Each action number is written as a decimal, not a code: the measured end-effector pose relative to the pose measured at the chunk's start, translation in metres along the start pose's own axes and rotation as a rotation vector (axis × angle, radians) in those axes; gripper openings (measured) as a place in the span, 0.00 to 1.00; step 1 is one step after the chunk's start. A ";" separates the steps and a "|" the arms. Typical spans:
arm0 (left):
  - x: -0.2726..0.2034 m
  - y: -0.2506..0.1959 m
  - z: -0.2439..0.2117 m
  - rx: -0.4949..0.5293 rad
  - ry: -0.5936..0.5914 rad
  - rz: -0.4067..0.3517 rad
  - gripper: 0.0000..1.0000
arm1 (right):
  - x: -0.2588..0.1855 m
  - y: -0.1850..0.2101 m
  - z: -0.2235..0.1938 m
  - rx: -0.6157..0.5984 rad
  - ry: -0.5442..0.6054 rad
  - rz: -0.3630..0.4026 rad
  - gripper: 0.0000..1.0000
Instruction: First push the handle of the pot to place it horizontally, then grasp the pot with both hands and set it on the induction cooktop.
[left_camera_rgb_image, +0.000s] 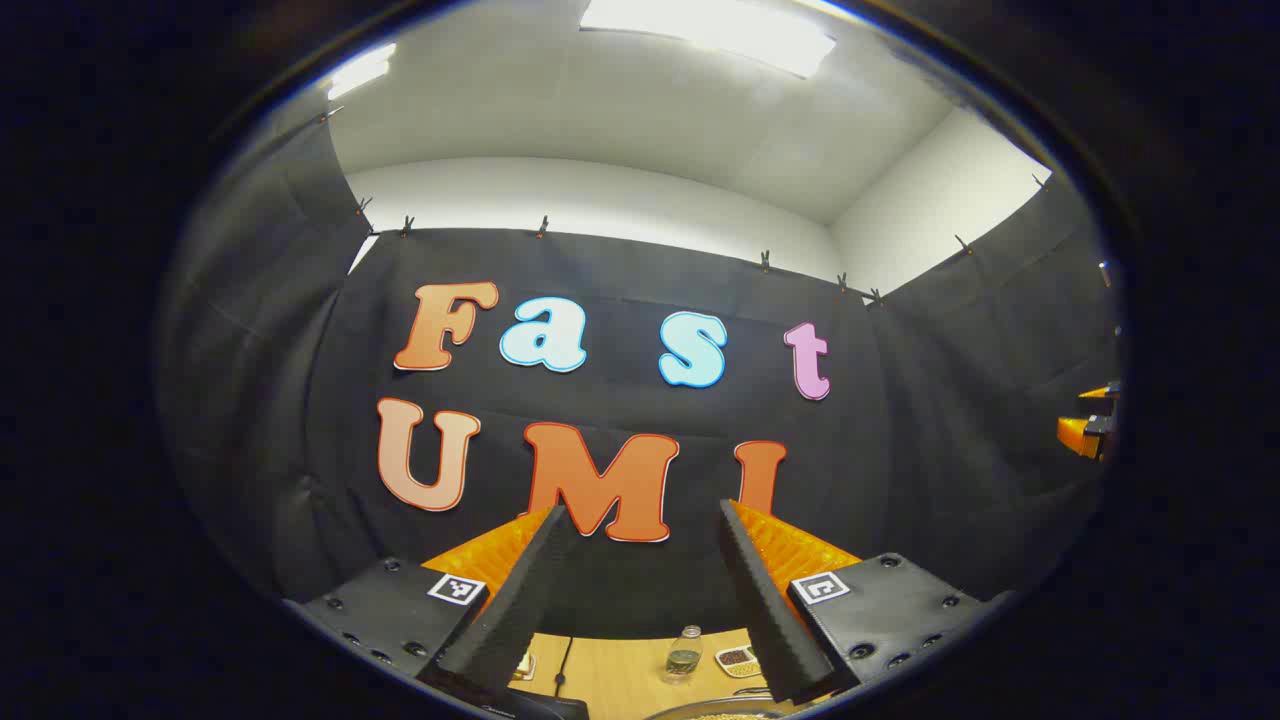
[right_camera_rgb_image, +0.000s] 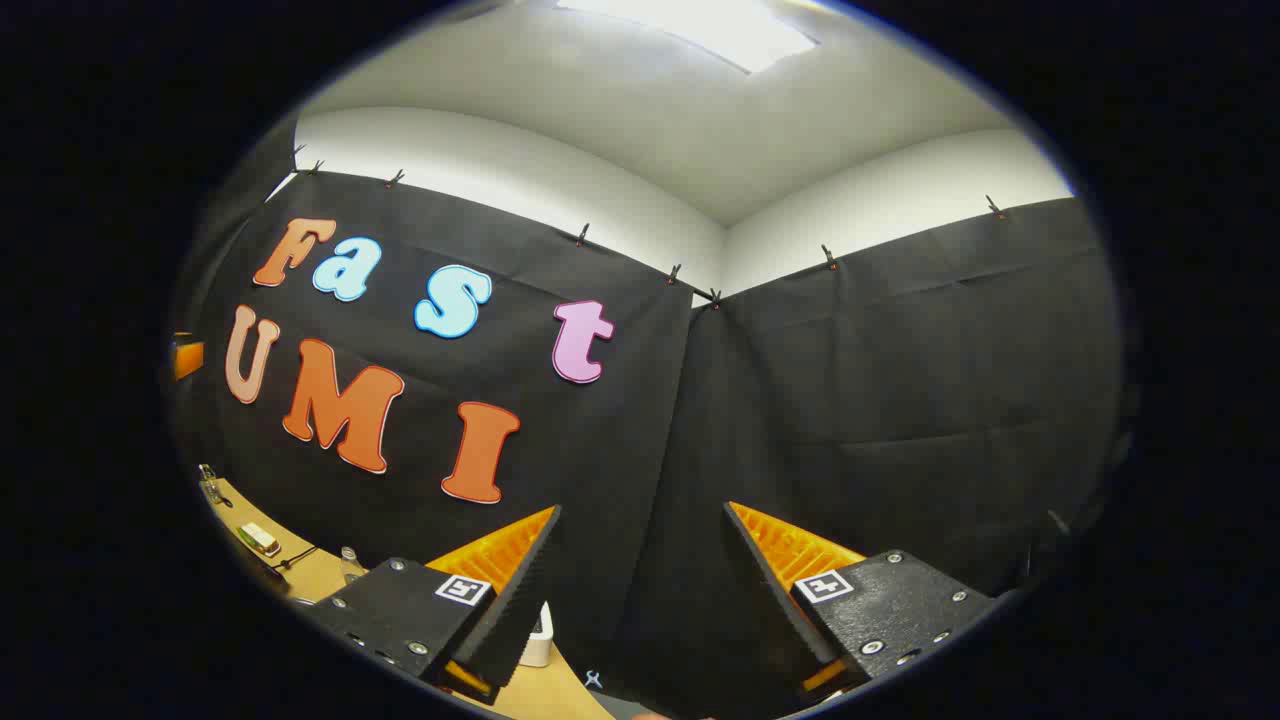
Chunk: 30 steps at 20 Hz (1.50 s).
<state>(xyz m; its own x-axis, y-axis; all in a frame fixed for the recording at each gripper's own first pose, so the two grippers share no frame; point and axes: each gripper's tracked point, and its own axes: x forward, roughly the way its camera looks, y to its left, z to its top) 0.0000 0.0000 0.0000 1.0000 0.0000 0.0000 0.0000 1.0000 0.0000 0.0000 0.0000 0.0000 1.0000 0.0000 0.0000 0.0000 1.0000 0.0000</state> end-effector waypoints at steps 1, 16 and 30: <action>0.001 -0.004 0.001 -0.017 -0.002 0.002 0.96 | 0.002 -0.008 -0.003 0.003 0.003 -0.008 0.95; -0.006 -0.002 0.001 0.022 0.003 0.070 0.97 | 0.011 -0.018 -0.022 0.038 0.004 0.008 0.95; -0.005 -0.012 -0.060 0.131 0.170 0.075 0.38 | 0.016 -0.023 -0.039 0.030 0.033 0.002 0.95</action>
<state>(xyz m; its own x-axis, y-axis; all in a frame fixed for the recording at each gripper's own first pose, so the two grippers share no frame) -0.0053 -0.0124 -0.0599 0.9828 0.0851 -0.1636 -0.0629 0.9887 0.1362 0.0163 -0.0230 -0.0386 0.9995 0.0029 -0.0325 -0.0020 0.9996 0.0298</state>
